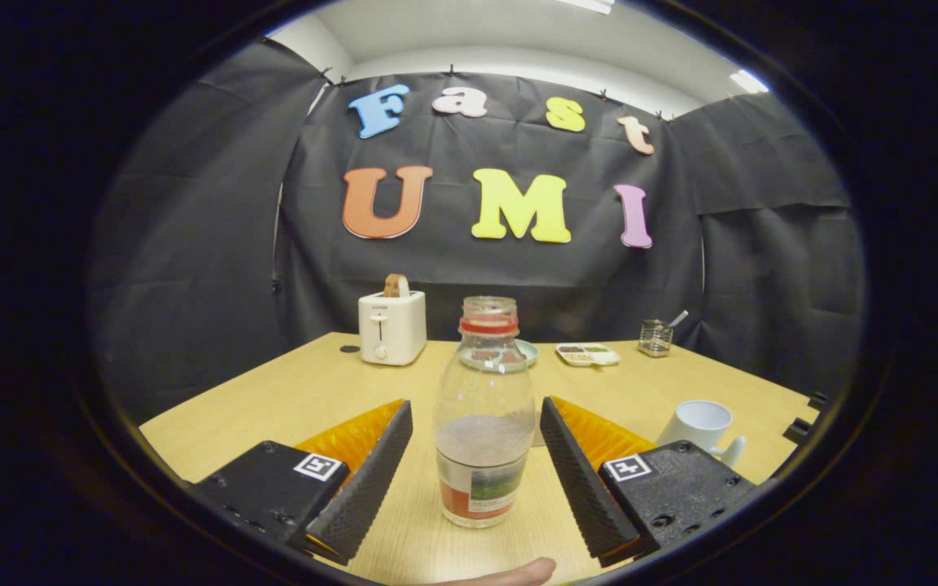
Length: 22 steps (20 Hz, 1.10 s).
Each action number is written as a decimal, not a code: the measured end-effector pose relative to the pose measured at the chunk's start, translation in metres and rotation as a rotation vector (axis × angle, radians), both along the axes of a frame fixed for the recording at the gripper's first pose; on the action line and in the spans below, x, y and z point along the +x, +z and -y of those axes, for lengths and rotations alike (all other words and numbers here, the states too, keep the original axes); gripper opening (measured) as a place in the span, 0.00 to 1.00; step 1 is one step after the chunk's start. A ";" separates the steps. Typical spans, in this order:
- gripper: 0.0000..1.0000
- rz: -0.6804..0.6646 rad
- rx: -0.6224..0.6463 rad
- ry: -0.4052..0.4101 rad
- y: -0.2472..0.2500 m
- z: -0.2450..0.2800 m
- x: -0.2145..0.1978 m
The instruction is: Take the bottle from table, then pour the juice into the cup, finally place the bottle on the coaster
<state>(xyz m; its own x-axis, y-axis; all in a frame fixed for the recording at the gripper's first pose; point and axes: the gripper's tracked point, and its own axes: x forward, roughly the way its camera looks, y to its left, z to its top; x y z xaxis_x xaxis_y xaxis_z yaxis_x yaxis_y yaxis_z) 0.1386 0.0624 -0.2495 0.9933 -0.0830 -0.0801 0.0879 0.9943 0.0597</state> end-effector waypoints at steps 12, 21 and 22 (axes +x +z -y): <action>0.91 0.006 -0.062 -0.044 -0.027 0.010 0.020; 0.79 0.015 0.081 0.021 0.031 0.001 0.013; 0.79 0.016 0.105 0.026 0.036 0.000 0.012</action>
<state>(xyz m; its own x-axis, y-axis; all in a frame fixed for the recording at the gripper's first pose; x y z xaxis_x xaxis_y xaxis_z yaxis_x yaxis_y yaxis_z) 0.1507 0.0619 -0.2133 0.9963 -0.0491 -0.0710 0.0602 0.9844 0.1650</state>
